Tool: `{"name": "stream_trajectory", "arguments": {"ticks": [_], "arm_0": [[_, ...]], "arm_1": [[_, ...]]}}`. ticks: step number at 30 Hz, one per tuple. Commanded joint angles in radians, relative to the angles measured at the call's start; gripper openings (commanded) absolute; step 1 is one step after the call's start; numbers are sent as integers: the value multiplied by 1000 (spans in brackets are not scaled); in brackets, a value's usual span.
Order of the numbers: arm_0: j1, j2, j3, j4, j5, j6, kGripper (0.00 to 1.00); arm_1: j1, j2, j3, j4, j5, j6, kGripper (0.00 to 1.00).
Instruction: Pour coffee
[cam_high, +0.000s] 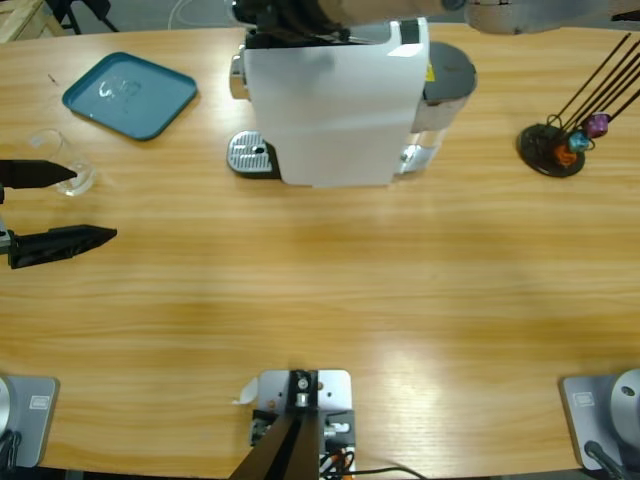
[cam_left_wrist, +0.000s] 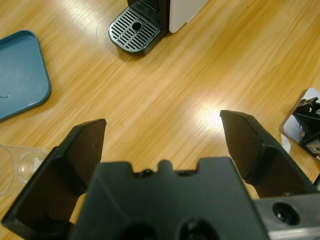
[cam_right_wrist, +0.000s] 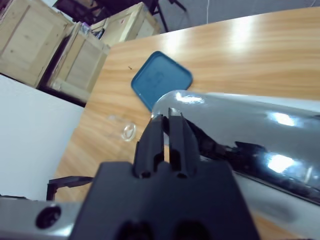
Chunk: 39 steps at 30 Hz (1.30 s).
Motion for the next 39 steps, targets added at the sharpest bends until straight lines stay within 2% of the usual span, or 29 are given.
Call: {"name": "stream_trajectory", "arguments": {"ticks": [1, 7, 14, 16, 17, 18, 19, 21, 24, 26, 29, 33, 39], "arm_0": [[-5, -10, 37, -8, 2, -19, 991], [-5, -13, 49, -9, 2, -20, 991], [-5, 3, 49, -11, 10, -19, 996], [-5, 3, 48, -17, 13, -20, 996], [-5, 0, 47, -20, 18, -20, 996], [-5, -4, 47, -26, 25, -21, 996], [-5, -13, 48, -38, 35, -26, 996], [-5, -30, 43, -50, 76, -42, 996], [-5, -51, 32, -53, 177, -104, 998], [-1, -63, 31, -53, 267, -132, 1000], [53, -69, 42, -52, 400, -193, 1000], [165, -60, 59, -51, 471, -308, 1000], [279, 130, 75, -83, 500, -372, 1000]], "arm_1": [[-20, 193, 102, 45, 28, 10, 0], [-94, 196, 92, 74, 19, -31, 0], [-70, 208, 91, 99, 21, -64, 0], [-69, 162, 85, 79, 24, -147, 0], [-69, 129, 70, 73, 38, -214, 74], [-69, 92, 48, 75, 67, -289, 766], [-69, 53, 20, 77, 113, -359, 996], [-63, -33, -41, 103, 165, -485, 1000], [-42, -154, -184, 282, 165, -602, 1000], [-30, -216, -201, 339, 154, -634, 1000], [-29, -287, -130, 414, 138, -647, 1000], [-26, -388, 72, 417, 121, -640, 1000], [-25, -428, 192, 413, 96, -603, 1000]]}}
